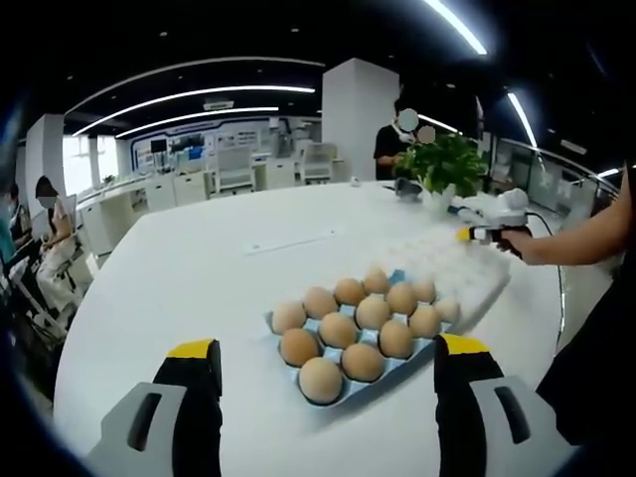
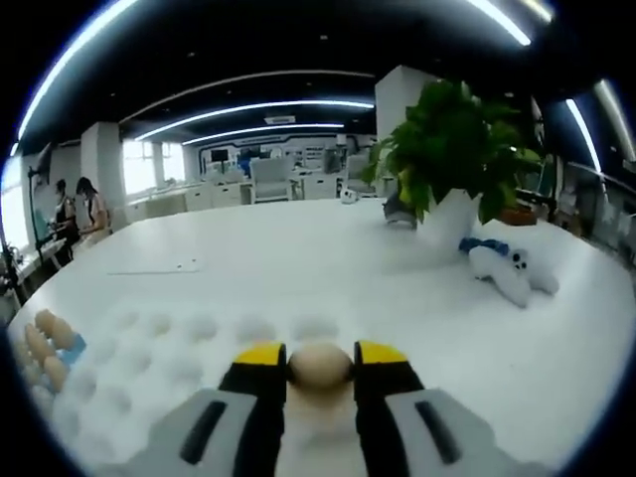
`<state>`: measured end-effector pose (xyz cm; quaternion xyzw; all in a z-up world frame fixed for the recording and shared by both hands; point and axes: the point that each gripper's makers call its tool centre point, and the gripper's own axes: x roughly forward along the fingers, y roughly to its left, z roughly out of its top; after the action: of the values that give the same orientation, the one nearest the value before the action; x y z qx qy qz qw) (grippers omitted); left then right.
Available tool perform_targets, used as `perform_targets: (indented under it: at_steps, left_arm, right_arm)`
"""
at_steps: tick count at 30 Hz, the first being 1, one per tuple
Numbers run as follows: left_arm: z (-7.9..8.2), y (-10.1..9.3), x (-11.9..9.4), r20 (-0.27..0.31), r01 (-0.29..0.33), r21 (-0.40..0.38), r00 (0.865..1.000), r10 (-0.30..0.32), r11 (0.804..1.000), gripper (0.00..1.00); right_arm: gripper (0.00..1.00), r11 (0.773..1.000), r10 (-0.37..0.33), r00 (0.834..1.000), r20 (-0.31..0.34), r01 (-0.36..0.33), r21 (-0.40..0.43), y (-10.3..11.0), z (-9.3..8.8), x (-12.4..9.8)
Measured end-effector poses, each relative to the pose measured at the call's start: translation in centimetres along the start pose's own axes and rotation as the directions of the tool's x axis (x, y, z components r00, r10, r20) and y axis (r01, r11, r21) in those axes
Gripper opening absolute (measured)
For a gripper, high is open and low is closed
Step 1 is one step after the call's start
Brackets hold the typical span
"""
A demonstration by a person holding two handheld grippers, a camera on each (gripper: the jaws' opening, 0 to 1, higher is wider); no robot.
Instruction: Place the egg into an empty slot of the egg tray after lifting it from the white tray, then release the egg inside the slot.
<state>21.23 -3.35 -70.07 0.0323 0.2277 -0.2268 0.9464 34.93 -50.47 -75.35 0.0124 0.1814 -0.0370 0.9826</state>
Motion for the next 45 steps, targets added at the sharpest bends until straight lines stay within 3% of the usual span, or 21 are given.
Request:
perform_targets:
  at_steps: [9,15,27,34,39,45]
  left_arm:
    - [0.3,-0.2,0.3,0.007,0.012,-0.001,1.000,-0.012,1.000,0.90]
    - [0.2,-0.3,0.3,0.005,0.018,-0.002,1.000,-0.018,1.000,0.90]
    - [0.1,-0.3,0.2,0.006,0.017,-0.002,1.000,-0.017,1.000,0.90]
    - [-0.1,-0.2,0.1,0.004,0.013,-0.005,1.000,-0.013,1.000,0.89]
    - [-0.1,-0.1,0.0,0.006,0.011,-0.005,1.000,-0.011,1.000,0.89]
    - [-0.2,0.1,-0.1,0.004,0.007,-0.010,1.000,-0.007,1.000,0.89]
  right_arm:
    - [0.26,1.000,0.016,0.999,0.046,-0.016,-0.014,0.6,1.6,-1.1]
    - [0.26,0.998,0.059,0.995,0.077,-0.058,-0.012,2.1,2.8,-1.8]
    - [0.26,0.991,0.132,0.987,0.090,-0.130,-0.035,5.1,3.1,-2.2]
    - [0.26,0.979,0.201,0.975,0.097,-0.197,-0.051,8.1,3.3,-2.7]
    - [0.26,0.959,0.283,0.955,0.091,-0.279,-0.055,11.2,3.2,-2.9]
    - [0.26,0.939,0.344,0.935,0.088,-0.340,-0.055,13.5,3.1,-2.8]
